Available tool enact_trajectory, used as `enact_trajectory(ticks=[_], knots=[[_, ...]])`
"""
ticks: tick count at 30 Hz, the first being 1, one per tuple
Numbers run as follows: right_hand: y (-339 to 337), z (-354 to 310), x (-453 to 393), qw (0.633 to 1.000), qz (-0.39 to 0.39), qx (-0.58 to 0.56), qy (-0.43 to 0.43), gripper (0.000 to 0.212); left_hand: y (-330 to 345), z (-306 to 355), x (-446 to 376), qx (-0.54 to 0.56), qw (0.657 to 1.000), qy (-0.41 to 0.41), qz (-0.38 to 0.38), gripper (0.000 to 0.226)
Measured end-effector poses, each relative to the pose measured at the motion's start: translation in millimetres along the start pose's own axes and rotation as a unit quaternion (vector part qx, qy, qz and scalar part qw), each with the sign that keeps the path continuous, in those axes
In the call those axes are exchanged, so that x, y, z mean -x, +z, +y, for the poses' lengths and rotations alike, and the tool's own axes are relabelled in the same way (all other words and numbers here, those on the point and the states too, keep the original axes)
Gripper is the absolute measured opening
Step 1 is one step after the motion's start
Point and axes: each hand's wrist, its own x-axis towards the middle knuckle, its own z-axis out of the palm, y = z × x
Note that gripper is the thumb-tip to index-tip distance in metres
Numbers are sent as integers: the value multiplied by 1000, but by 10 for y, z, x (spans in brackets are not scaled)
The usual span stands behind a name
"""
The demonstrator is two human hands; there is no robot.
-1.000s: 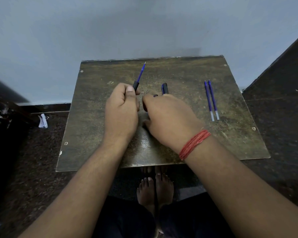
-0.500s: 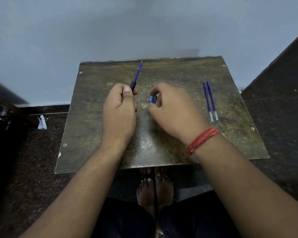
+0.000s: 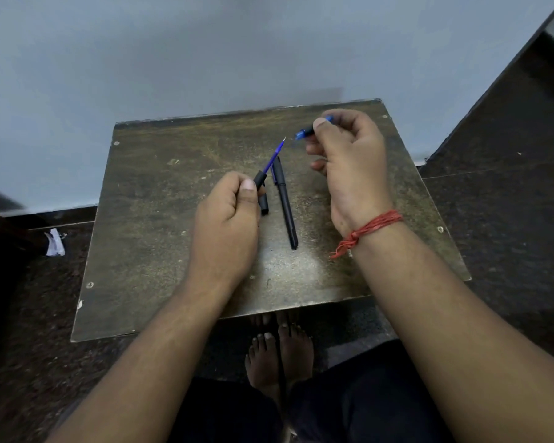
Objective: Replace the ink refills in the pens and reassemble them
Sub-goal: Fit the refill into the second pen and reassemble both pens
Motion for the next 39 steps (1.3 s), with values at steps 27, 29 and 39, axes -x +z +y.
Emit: enact_trajectory(ticks=[27, 29, 39], knots=[[52, 69, 82, 976, -174, 118, -57, 14, -4, 22, -4, 11, 1000, -18, -7, 35], [64, 81, 87, 974, -194, 112, -41, 12, -8, 19, -7, 13, 1000, -20, 1, 36], [50, 102, 77, 966, -242, 94, -1, 10, -2, -3, -12, 12, 1000, -18, 9, 29]])
